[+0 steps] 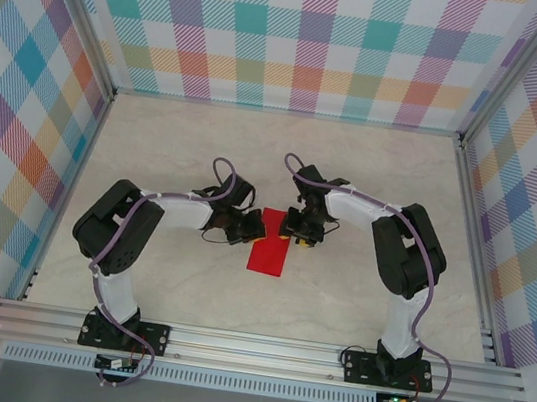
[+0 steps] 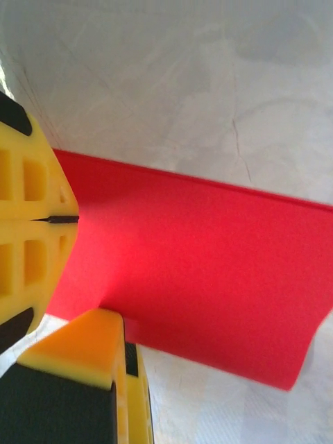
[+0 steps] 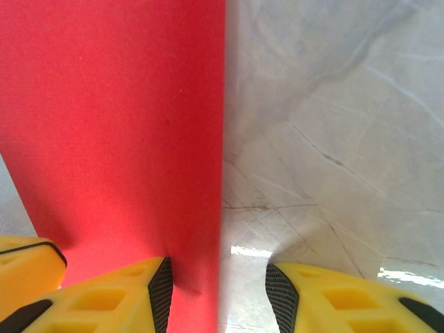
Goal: Fold a paper plane with a square sheet of paper (pick it up from the middle)
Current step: Hold the square sheet of paper at the center of the table.
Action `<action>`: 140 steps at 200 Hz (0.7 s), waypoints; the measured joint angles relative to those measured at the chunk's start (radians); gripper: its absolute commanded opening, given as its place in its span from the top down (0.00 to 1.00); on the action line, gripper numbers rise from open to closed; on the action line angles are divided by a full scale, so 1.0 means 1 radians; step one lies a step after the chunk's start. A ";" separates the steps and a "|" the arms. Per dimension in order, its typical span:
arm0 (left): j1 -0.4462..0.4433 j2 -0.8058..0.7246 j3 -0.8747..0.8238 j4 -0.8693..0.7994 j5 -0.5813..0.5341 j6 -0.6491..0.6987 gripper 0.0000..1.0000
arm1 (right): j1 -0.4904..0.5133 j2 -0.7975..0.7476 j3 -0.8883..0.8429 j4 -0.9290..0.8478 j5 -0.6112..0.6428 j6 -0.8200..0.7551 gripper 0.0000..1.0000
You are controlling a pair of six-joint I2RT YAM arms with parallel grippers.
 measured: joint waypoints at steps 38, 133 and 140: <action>-0.001 0.007 0.003 -0.011 -0.009 0.003 1.00 | 0.000 0.000 0.001 -0.001 0.000 0.000 0.54; -0.002 0.009 0.003 -0.015 -0.017 0.004 1.00 | 0.014 -0.110 -0.044 0.057 0.005 0.005 0.42; -0.002 0.010 0.003 -0.015 -0.017 0.004 1.00 | 0.014 -0.141 -0.055 0.067 0.005 0.006 0.43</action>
